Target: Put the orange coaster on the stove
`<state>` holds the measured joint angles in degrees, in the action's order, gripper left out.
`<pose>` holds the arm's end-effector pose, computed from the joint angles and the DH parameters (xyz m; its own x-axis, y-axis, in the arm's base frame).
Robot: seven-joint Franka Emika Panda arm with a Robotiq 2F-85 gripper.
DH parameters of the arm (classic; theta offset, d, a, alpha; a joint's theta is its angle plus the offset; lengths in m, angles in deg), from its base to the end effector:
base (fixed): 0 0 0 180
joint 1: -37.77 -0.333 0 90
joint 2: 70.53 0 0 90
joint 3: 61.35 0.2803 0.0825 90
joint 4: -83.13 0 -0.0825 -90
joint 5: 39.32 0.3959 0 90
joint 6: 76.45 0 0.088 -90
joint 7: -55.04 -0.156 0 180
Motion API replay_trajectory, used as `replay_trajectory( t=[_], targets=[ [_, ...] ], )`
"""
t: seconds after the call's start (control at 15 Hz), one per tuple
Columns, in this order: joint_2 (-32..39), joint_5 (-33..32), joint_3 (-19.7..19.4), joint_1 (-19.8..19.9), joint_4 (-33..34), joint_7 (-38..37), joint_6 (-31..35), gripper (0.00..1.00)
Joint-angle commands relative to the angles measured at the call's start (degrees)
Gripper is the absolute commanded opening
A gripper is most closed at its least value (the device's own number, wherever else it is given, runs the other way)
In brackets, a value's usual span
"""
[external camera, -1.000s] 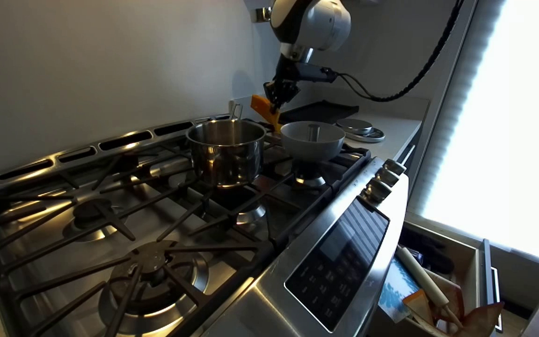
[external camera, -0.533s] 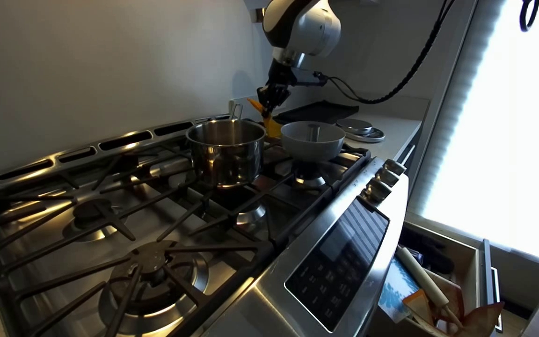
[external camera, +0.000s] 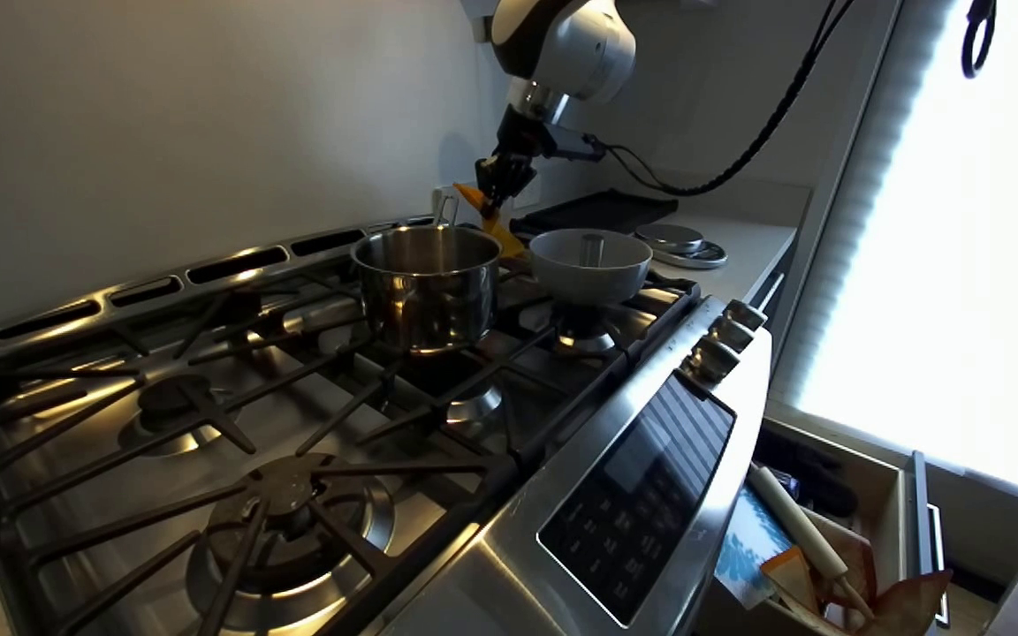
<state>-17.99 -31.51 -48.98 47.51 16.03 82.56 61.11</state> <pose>0.7915 -0.0019 0.2047 0.8790 0.2743 0.3899 0.3435 -0.9316 -0.1189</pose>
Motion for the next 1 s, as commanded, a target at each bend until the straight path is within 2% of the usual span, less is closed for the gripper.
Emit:
replay_trajectory(
  t=[0.0, 0.07, 0.47, 0.53, 0.6, 0.73, 0.93],
  targets=[
    [0.0, 0.3, -0.3, -0.1, 0.2, 0.2, -0.2, 0.1],
    [0.9, 0.4, 0.0, -0.2, 1.2, 0.6, -1.1, 0.03],
    [5.2, 0.3, 1.4, -1.0, 6.1, 3.6, -5.8, 0.03],
    [5.7, 0.2, 1.4, -1.2, 6.8, 4.0, -6.1, 0.05],
    [6.1, 0.2, 1.5, -1.3, 7.4, 4.5, -6.4, 0.35],
    [6.6, 0.1, 1.3, -1.7, 8.4, 4.8, -6.9, 0.36],
    [6.6, 0.0, 1.1, -2.0, 8.8, 5.1, -6.4, 0.58]
  ],
)
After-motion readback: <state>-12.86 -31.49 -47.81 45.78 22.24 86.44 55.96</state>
